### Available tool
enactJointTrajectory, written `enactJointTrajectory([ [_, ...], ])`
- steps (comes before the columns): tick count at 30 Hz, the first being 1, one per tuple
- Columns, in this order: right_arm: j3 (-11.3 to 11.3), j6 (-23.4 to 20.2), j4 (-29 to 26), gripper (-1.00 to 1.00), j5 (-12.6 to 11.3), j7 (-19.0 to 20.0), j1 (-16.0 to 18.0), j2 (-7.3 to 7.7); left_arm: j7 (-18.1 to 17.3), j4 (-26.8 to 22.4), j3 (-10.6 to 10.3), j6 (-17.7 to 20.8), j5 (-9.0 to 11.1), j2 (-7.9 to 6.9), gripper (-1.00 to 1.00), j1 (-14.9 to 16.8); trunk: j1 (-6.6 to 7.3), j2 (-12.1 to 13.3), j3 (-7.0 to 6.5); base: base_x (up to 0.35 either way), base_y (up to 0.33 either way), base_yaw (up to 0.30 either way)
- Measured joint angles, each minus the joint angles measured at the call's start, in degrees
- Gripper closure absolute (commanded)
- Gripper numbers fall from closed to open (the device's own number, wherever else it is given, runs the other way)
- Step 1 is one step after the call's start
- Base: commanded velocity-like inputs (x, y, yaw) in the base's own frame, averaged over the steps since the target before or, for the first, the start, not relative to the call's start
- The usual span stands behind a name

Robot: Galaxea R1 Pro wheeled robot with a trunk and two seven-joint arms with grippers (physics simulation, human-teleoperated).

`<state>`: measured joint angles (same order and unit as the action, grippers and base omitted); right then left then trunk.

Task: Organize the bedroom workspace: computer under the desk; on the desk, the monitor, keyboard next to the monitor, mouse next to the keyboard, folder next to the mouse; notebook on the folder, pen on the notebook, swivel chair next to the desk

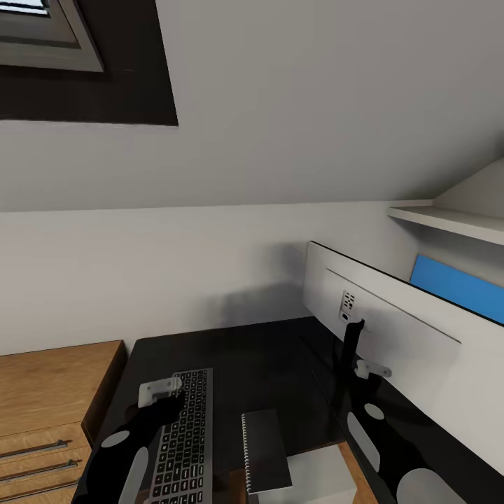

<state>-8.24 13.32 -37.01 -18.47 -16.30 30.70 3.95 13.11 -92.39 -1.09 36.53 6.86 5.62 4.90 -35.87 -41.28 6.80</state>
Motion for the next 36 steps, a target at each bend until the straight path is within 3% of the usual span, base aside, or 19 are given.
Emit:
enactJointTrajectory([
  [36,0.0,0.0,-0.1,-1.00,0.0,0.0,0.0,0.08,0.0,0.0,-0.1,0.1,0.0,0.00,-1.00,0.0,0.01,0.0,0.00,0.038,0.000,0.000],
])
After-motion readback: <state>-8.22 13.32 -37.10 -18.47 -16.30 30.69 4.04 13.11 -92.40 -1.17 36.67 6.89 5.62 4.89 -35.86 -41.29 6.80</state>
